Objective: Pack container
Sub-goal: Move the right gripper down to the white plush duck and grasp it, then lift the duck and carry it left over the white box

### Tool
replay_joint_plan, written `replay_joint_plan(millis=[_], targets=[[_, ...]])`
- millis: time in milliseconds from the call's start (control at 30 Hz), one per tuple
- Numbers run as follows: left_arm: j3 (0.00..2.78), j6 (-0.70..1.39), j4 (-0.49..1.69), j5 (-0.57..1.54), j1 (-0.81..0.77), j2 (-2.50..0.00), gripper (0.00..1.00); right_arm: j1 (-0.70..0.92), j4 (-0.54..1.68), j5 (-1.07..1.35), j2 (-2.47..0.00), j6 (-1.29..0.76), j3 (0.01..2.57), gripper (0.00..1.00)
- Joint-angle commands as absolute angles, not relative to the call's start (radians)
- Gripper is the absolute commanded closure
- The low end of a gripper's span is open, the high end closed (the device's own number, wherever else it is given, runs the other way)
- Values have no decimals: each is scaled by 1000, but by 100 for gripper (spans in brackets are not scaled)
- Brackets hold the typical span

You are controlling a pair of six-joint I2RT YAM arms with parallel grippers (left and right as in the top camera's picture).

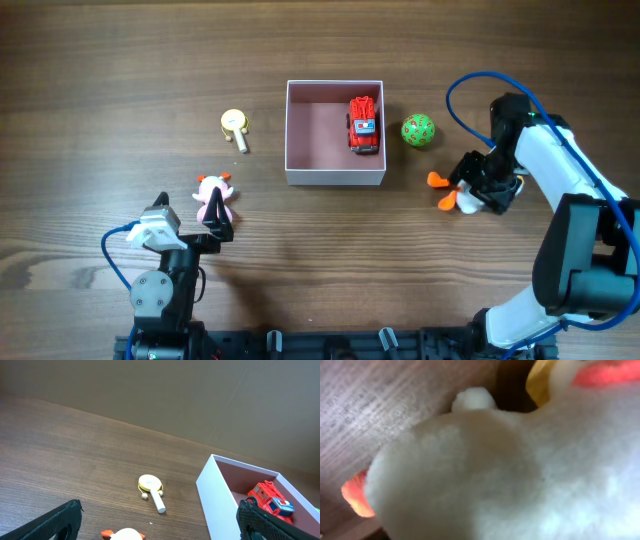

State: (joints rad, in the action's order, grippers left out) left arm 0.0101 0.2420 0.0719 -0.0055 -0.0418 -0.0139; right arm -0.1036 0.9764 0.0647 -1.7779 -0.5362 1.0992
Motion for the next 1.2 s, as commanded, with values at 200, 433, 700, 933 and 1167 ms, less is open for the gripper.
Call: replay_joint_plan(millis=[200,433,700,933,1167], targets=[[6,247,73,-9,-36,-7,0,-99,970,68,-1756,-522,1136,62],[6,247,73,-9,-36,-7,0,-99,1037,69,-1755,-523,1289,85],[6,247,73,-9,-36,-7,0,-83,1173,155,-1729,-522,1571,84],[6,247,73,-9,-36,-7,0,96,1134,275,-1682,-527,1769,81],[6,247,73,-9,-36,-7,0,342,1044,199,-1699,-530,1792,76]])
